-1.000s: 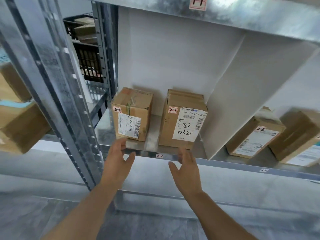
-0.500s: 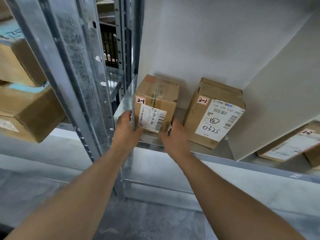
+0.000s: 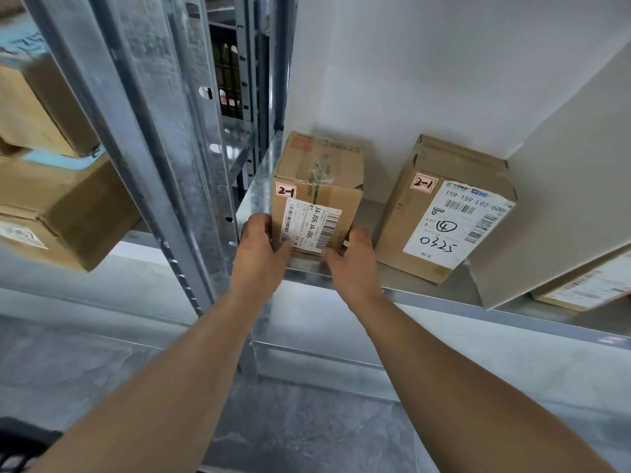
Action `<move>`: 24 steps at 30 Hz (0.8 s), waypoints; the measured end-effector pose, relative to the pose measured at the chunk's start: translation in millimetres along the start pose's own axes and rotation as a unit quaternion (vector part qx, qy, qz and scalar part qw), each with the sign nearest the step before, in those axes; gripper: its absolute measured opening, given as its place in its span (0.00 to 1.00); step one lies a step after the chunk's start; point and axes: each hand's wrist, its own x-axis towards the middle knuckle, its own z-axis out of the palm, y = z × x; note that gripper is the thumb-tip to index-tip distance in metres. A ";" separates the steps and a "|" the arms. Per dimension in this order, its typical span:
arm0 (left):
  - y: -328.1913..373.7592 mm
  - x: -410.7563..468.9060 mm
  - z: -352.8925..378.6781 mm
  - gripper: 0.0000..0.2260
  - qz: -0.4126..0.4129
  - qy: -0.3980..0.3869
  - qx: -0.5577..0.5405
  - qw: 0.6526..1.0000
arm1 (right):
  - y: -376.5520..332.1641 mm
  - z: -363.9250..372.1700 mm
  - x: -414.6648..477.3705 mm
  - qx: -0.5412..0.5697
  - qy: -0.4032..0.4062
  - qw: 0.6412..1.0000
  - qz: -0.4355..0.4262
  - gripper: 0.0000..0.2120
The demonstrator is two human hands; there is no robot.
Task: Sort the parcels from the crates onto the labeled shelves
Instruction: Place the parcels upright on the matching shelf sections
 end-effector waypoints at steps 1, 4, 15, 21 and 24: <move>-0.6 0.2 0.6 0.13 0.000 0.004 0.003 1.000 | 0.2 0.1 -0.4 -0.002 -0.002 1.000 -0.001 0.22; -0.5 -0.4 1.2 0.13 0.000 0.010 0.013 1.000 | -0.1 -1.1 -0.9 -0.002 -0.006 1.000 -0.005 0.20; 5.3 -36.4 1.4 0.21 -0.034 0.032 -0.025 0.999 | 17.5 -15.7 -30.7 -0.042 -0.038 0.998 -0.039 0.27; 21.9 -89.8 32.8 0.20 0.039 0.042 -0.057 0.997 | 48.0 -54.1 -71.5 -0.059 0.001 0.997 -0.045 0.25; 40.9 -94.7 55.3 0.20 0.081 -0.020 -0.038 0.996 | 62.1 -84.6 -79.2 -0.040 0.066 0.997 -0.012 0.23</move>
